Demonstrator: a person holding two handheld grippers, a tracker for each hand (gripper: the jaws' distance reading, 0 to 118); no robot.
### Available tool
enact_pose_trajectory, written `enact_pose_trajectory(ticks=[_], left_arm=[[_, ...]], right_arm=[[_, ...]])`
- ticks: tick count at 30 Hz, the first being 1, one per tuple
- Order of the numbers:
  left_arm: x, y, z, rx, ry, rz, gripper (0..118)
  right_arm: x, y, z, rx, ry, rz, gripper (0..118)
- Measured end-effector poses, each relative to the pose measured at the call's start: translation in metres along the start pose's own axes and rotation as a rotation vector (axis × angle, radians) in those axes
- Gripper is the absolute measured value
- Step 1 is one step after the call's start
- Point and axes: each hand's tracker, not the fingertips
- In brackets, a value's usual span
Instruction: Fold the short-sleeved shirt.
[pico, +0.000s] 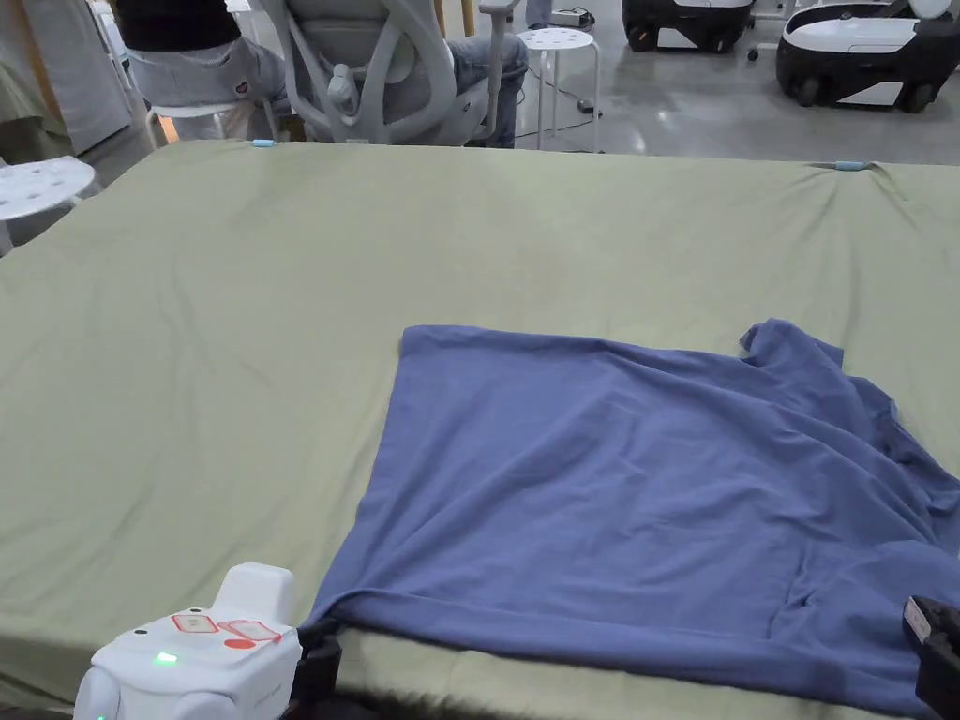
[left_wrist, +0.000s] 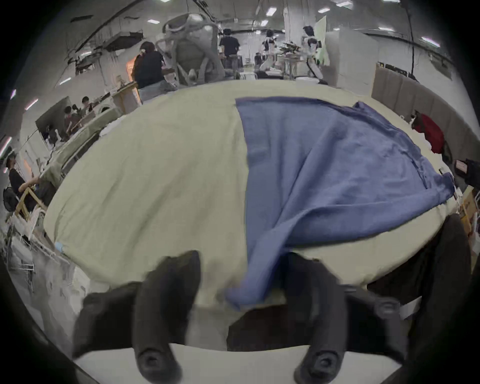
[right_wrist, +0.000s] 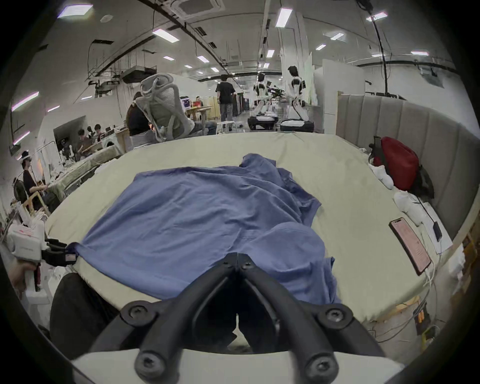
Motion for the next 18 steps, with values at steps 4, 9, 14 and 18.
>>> enact_pose_trajectory(ticks=[4,9,14,18], left_arm=[[0.003,0.012,0.009,-0.004,-0.003,-0.031,3],[0.013,0.019,0.038,0.066,-0.008,-0.025,3],[0.026,0.016,0.04,0.058,-0.025,-0.036,3],[0.033,0.013,0.041,0.047,-0.02,-0.029,3]], right_arm=[[0.011,0.003,0.004,-0.011,-0.035,0.005,0],[0.034,0.004,0.014,-0.047,-0.117,0.056,0],[0.059,-0.006,0.02,-0.094,-0.194,0.115,4],[0.073,-0.018,0.022,-0.107,-0.197,0.099,118]])
